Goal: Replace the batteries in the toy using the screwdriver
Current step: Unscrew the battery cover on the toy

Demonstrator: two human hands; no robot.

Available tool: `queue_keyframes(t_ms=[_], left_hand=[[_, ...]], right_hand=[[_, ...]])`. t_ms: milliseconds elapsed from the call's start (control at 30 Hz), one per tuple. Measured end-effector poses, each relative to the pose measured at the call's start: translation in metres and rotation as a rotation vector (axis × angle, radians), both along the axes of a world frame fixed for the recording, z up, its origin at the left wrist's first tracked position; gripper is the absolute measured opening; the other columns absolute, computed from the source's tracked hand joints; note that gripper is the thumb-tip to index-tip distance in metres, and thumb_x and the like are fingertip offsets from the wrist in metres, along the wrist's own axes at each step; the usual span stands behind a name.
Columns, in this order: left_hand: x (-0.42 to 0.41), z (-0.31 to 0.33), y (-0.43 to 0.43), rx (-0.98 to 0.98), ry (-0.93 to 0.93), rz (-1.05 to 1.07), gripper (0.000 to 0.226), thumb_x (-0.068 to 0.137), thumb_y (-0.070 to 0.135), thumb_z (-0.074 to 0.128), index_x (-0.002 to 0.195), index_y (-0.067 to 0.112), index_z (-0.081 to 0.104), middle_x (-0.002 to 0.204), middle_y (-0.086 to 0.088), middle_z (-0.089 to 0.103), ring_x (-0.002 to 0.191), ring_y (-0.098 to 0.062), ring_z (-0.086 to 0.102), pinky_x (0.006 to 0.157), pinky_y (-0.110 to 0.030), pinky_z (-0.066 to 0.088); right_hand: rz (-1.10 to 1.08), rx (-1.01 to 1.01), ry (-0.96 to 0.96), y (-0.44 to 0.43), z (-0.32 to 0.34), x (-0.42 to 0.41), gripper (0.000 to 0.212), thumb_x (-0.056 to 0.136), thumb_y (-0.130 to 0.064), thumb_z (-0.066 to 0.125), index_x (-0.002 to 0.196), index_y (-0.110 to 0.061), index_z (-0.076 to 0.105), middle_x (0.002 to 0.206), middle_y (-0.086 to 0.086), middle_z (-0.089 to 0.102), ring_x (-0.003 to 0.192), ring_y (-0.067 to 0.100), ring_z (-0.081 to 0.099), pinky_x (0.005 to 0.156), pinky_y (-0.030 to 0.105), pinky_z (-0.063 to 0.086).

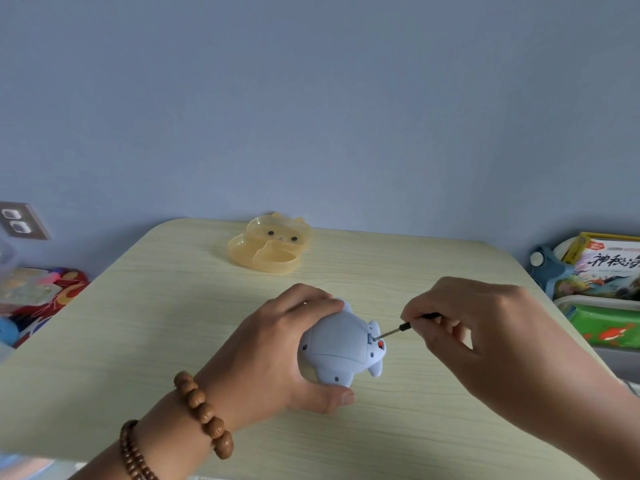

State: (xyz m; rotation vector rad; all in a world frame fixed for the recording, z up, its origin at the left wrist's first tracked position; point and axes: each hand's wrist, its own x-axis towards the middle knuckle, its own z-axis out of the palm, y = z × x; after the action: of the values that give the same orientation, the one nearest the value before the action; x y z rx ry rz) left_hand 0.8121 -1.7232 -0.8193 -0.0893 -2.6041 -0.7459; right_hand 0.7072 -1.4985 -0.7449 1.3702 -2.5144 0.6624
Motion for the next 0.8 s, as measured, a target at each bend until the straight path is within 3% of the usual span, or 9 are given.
queue_keyframes(t_ms=[133,200,267,333,400,433,567,667,800], left_hand=[[-0.001,0.0,0.0,0.01,0.013,-0.004,0.085,0.051,0.066,0.087,0.127,0.037,0.059,0.125,0.024,0.053,0.109,-0.004,0.061,0.084,-0.03,0.056],[-0.001,0.0,-0.001,0.013,0.026,0.004,0.085,0.051,0.065,0.088,0.126,0.037,0.06,0.124,0.024,0.053,0.108,-0.002,0.061,0.083,-0.03,0.057],[0.0,0.0,-0.001,0.014,0.021,0.006,0.085,0.051,0.065,0.087,0.127,0.037,0.059,0.125,0.025,0.053,0.11,-0.003,0.061,0.083,-0.03,0.057],[0.0,-0.001,-0.001,0.005,0.012,0.004,0.086,0.051,0.065,0.086,0.128,0.037,0.06,0.127,0.025,0.052,0.112,-0.004,0.061,0.085,-0.032,0.057],[-0.001,-0.002,-0.001,-0.001,0.01,0.01,0.087,0.05,0.065,0.086,0.129,0.037,0.06,0.127,0.026,0.051,0.113,-0.004,0.061,0.088,-0.033,0.056],[-0.001,-0.002,0.0,-0.003,0.014,0.012,0.088,0.049,0.066,0.085,0.128,0.037,0.06,0.126,0.027,0.051,0.112,-0.003,0.061,0.088,-0.032,0.056],[0.0,-0.001,0.0,0.003,0.031,0.006,0.087,0.047,0.067,0.085,0.126,0.042,0.055,0.124,0.028,0.051,0.107,-0.003,0.062,0.085,-0.031,0.057],[-0.001,-0.003,-0.002,0.008,0.03,-0.007,0.086,0.048,0.066,0.086,0.124,0.045,0.052,0.124,0.026,0.052,0.108,-0.005,0.063,0.083,-0.032,0.057],[-0.003,-0.002,-0.002,-0.012,0.017,-0.021,0.09,0.047,0.069,0.084,0.127,0.044,0.052,0.125,0.025,0.051,0.111,-0.008,0.062,0.087,-0.032,0.056]], right_hand=[[0.005,0.219,-0.071,-0.011,0.018,-0.005,0.015,0.094,-0.029,0.06,0.098,-0.041,0.068,0.076,-0.016,0.072,0.072,0.004,0.067,0.063,0.027,0.056],[0.016,0.304,-0.124,-0.017,0.028,-0.009,0.006,0.095,-0.033,0.061,0.094,-0.038,0.063,0.073,-0.018,0.072,0.069,0.001,0.068,0.064,0.028,0.058],[0.008,0.39,-0.126,-0.024,0.036,-0.01,0.02,0.096,-0.045,0.055,0.084,-0.031,0.061,0.069,-0.01,0.071,0.062,0.006,0.068,0.063,0.033,0.059],[-0.04,0.508,0.069,-0.033,0.036,-0.011,0.04,0.099,-0.057,0.039,0.082,-0.025,0.056,0.063,-0.003,0.057,0.064,0.02,0.061,0.06,0.034,0.051],[-0.03,0.512,0.265,-0.04,0.029,-0.01,0.043,0.101,-0.059,0.026,0.085,-0.025,0.05,0.064,-0.004,0.044,0.065,0.029,0.052,0.059,0.033,0.042],[-0.003,0.483,0.267,-0.042,0.025,-0.009,0.043,0.1,-0.059,0.025,0.088,-0.025,0.048,0.067,-0.004,0.048,0.067,0.03,0.054,0.06,0.033,0.043],[0.032,0.45,0.111,-0.038,0.025,-0.005,0.029,0.098,-0.054,0.033,0.104,-0.033,0.052,0.094,-0.008,0.068,0.084,0.021,0.065,0.074,0.037,0.053],[0.036,0.465,0.096,-0.036,0.028,-0.007,0.022,0.097,-0.05,0.042,0.1,-0.033,0.056,0.087,-0.009,0.066,0.079,0.016,0.063,0.071,0.032,0.052],[-0.01,0.542,0.172,-0.041,0.029,-0.011,0.043,0.095,-0.061,0.042,0.091,-0.024,0.064,0.072,-0.003,0.06,0.074,0.02,0.062,0.064,0.033,0.047]])
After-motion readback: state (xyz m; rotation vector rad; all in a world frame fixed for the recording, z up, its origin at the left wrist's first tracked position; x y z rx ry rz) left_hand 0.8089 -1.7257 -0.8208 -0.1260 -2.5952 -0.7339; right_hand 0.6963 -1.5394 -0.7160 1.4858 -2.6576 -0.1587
